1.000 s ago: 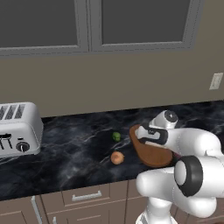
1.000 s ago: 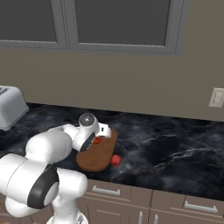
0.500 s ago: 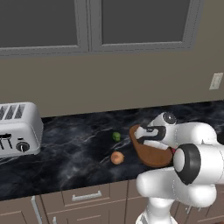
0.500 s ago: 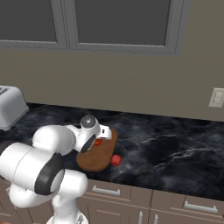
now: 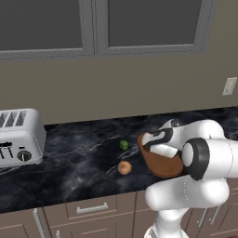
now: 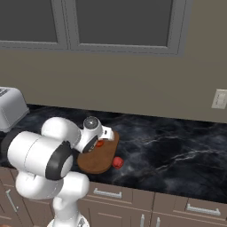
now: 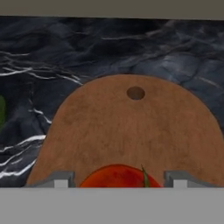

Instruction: Place the avocado, onion, tomato, and bell pepper on the cutting board.

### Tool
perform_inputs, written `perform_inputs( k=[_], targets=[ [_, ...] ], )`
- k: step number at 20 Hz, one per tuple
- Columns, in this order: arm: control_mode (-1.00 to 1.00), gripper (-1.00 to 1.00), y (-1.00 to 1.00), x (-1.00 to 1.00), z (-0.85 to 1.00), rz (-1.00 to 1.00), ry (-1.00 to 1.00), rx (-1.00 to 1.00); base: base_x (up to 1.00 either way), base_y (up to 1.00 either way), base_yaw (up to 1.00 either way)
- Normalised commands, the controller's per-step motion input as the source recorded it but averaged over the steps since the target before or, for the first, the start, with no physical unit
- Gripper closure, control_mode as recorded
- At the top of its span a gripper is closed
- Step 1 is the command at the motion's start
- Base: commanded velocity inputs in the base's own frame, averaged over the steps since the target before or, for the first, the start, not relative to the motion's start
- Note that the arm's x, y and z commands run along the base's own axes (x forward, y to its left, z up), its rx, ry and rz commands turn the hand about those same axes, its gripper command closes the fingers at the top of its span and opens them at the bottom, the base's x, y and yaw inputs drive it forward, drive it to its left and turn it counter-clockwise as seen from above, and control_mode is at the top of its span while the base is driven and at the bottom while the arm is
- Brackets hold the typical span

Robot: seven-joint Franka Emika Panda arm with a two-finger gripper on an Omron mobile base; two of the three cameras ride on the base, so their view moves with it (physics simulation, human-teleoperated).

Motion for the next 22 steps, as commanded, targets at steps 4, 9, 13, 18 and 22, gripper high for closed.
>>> perform_inputs(
  k=[4,9,13,18,22],
  targets=[
    [-1.0,1.0,0.0,0.16,-0.22,0.0,0.01,0.0,0.0,0.0,0.0],
    [-1.0,-1.0,0.0,0.08,-0.3,0.0,0.02,0.0,0.0,0.0,0.0],
    [-1.0,-1.0,0.0,-0.16,0.03,0.0,0.0,0.0,0.0,0.0,0.0],
    [-1.0,-1.0,-0.01,-0.27,0.4,0.0,0.0,0.0,0.0,0.0,0.0],
    [-1.0,-1.0,0.0,-0.02,0.72,0.0,0.0,0.0,0.0,0.0,0.0]
  ],
)
